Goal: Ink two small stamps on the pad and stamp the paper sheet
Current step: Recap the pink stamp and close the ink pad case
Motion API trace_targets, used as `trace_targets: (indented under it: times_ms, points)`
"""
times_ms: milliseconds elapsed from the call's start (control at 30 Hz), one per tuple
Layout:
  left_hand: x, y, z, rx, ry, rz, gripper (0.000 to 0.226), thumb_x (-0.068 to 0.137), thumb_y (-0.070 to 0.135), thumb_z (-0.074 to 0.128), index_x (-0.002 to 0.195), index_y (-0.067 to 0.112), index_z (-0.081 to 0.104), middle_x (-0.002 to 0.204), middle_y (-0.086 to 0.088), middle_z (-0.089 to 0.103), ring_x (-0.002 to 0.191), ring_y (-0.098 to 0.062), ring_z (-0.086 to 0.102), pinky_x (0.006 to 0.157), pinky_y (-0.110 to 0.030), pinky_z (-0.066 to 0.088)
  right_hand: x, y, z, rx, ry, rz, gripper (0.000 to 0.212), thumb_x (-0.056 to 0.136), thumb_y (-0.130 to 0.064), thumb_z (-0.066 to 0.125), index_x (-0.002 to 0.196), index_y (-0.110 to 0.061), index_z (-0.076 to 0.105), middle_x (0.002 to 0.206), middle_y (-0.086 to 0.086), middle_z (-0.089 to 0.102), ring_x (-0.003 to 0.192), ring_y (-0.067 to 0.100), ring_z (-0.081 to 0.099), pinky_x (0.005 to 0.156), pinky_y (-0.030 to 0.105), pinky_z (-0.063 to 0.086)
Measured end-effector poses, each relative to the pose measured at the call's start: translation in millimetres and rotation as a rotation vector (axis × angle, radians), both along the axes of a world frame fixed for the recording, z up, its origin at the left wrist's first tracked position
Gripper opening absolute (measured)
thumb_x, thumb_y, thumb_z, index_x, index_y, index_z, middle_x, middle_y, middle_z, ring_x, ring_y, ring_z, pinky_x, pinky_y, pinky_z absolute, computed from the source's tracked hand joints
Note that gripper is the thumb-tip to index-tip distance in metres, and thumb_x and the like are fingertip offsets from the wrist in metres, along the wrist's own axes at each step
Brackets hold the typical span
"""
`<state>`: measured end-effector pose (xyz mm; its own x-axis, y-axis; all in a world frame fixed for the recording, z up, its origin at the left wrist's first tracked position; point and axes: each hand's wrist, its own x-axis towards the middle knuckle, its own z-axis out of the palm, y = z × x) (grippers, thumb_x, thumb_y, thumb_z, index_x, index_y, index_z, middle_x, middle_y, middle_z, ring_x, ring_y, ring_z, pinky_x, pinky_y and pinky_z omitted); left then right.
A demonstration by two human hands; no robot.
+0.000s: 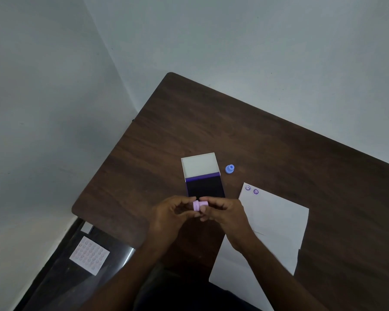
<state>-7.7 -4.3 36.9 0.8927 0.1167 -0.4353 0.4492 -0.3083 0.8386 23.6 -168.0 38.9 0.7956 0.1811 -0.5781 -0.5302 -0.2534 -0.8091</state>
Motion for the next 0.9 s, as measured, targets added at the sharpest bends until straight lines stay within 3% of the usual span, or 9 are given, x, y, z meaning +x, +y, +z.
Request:
trace_targets:
  times_ms: [100,133,200,300,367,500,667,767,900]
  points:
    - [-0.2,-5.6,-17.3,-0.075,0.106,0.12,0.051,0.073,0.057,0.064,0.094,0.011,0.069,0.085,0.008,0.063,0.085,-0.016,0.058,0.085,-0.006,0.044,0.9,-5.0,4.5,0.008,-0.027,0.07,0.023,0.085,-0.018,0.066,0.105,-0.007,0.071,0.085,0.007,0.073,0.067,0.01,0.069,0.071,0.016,0.056]
    - [-0.3,-4.4,-23.3,-0.103,0.13,0.1,0.04,0.074,0.057,0.065,0.089,0.021,0.071,0.081,0.012,0.065,0.08,-0.01,0.059,0.088,-0.012,0.046,1.1,-5.3,6.3,0.004,-0.029,0.08,0.022,0.086,-0.02,0.066,0.102,-0.006,0.071,0.081,0.006,0.073,0.063,0.01,0.068,0.067,0.015,0.055]
    - [3.6,-5.4,-20.6,-0.129,0.168,0.04,0.01,0.077,0.04,0.071,0.08,0.032,0.068,0.07,0.02,0.065,0.075,-0.004,0.063,0.077,-0.01,0.048,2.1,-8.1,7.4,0.008,-0.023,0.093,0.022,0.086,-0.024,0.065,0.1,-0.008,0.072,0.078,0.009,0.073,0.061,0.013,0.066,0.065,0.017,0.054]
    - [9.9,-6.8,-15.2,-0.166,0.118,-0.004,0.011,0.072,0.03,0.071,0.079,0.027,0.063,0.063,0.025,0.067,0.069,0.007,0.064,0.065,-0.003,0.046,5.7,-10.8,8.7,0.038,0.012,0.085,0.022,0.085,-0.028,0.066,0.097,-0.01,0.073,0.075,0.008,0.072,0.059,0.014,0.064,0.063,0.02,0.055]
    - [15.6,-8.9,-11.0,-0.164,0.099,-0.022,0.014,0.079,0.014,0.07,0.081,0.027,0.064,0.073,0.019,0.069,0.073,-0.002,0.065,0.068,-0.006,0.049,8.7,-13.4,9.0,0.047,0.036,0.047,0.024,0.082,-0.031,0.068,0.095,-0.012,0.073,0.073,0.006,0.072,0.059,0.014,0.063,0.063,0.021,0.055]
    - [31.1,-16.5,-15.6,-0.098,0.055,-0.103,0.019,0.073,0.023,0.074,0.085,0.034,0.063,0.088,0.013,0.066,0.084,-0.007,0.063,0.087,-0.025,0.052,14.7,-19.4,5.6,0.068,0.103,-0.122,0.032,0.073,-0.034,0.073,0.095,-0.011,0.073,0.069,0.004,0.071,0.058,0.015,0.061,0.062,0.023,0.053]
    - [54.1,-32.3,-9.9,0.089,-0.139,-0.155,0.044,0.067,0.022,0.085,0.108,0.023,0.069,0.098,0.012,0.069,0.089,-0.004,0.065,0.081,-0.015,0.052,28.1,-35.9,4.9,0.049,0.064,-0.255,0.038,0.067,-0.04,0.078,0.096,-0.016,0.074,0.078,0.009,0.074,0.067,0.018,0.064,0.06,0.025,0.05]
    - [67.8,-41.9,-4.7,0.096,-0.118,-0.117,0.043,0.069,0.021,0.083,0.109,0.024,0.068,0.092,0.009,0.069,0.083,-0.009,0.065,0.078,-0.021,0.056,43.8,-53.7,-1.5,-0.093,-0.016,-0.252,0.024,0.076,-0.03,0.076,0.096,-0.017,0.075,0.088,0.001,0.076,0.082,0.013,0.069,0.071,0.024,0.054]
    - [79.4,-48.1,-5.7,0.07,-0.049,-0.111,0.033,0.076,0.023,0.078,0.108,0.024,0.069,0.09,0.011,0.069,0.082,-0.007,0.066,0.078,-0.023,0.057,69.8,-68.3,-18.5,-0.523,-0.222,-0.242,0.021,0.088,-0.032,0.063,0.096,-0.015,0.073,0.089,0.0,0.074,0.081,0.008,0.065,0.08,0.024,0.054]
